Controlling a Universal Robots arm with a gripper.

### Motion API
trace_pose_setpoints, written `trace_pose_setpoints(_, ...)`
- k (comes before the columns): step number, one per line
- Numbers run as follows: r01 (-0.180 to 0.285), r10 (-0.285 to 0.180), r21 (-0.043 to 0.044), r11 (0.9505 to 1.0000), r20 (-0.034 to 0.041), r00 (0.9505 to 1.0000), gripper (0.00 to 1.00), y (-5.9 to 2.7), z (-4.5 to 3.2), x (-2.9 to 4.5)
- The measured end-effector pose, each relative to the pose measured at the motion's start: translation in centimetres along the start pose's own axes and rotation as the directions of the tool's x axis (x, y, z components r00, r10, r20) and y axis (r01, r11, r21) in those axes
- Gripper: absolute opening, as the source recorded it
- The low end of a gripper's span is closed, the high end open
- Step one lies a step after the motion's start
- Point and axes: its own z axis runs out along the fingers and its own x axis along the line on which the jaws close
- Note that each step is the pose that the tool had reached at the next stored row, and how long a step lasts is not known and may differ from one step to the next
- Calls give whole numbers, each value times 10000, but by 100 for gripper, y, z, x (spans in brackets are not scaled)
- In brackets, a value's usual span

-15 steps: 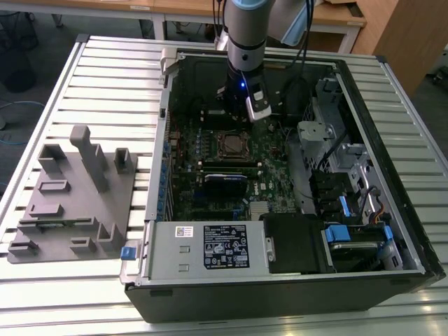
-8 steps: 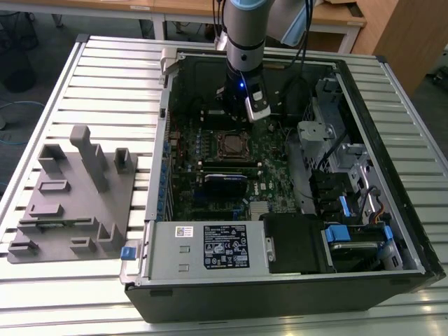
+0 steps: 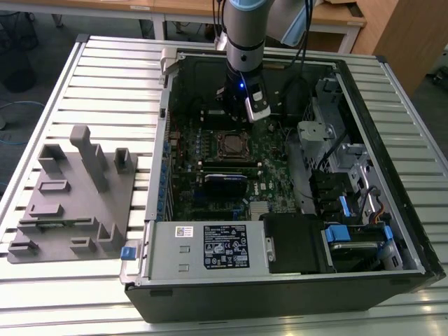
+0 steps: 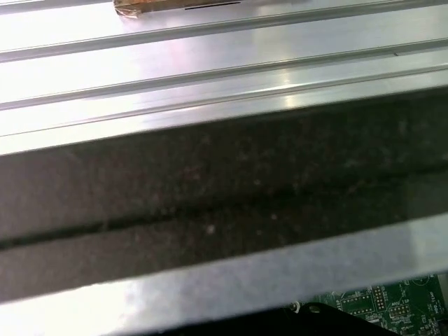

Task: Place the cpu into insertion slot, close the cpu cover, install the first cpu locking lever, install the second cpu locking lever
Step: 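Install the first cpu locking lever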

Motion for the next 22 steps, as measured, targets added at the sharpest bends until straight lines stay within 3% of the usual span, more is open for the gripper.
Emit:
trace_pose_setpoints(5,2,-2,-10,10000,16,10000,10,-3,0,15)
trace_pose_setpoints(11,-9,9,-147,9999,-7,10000,10,-5,-1,18)
trace_pose_setpoints(22,-1,2,-167,9999,51,10000,10,-34,23,15)
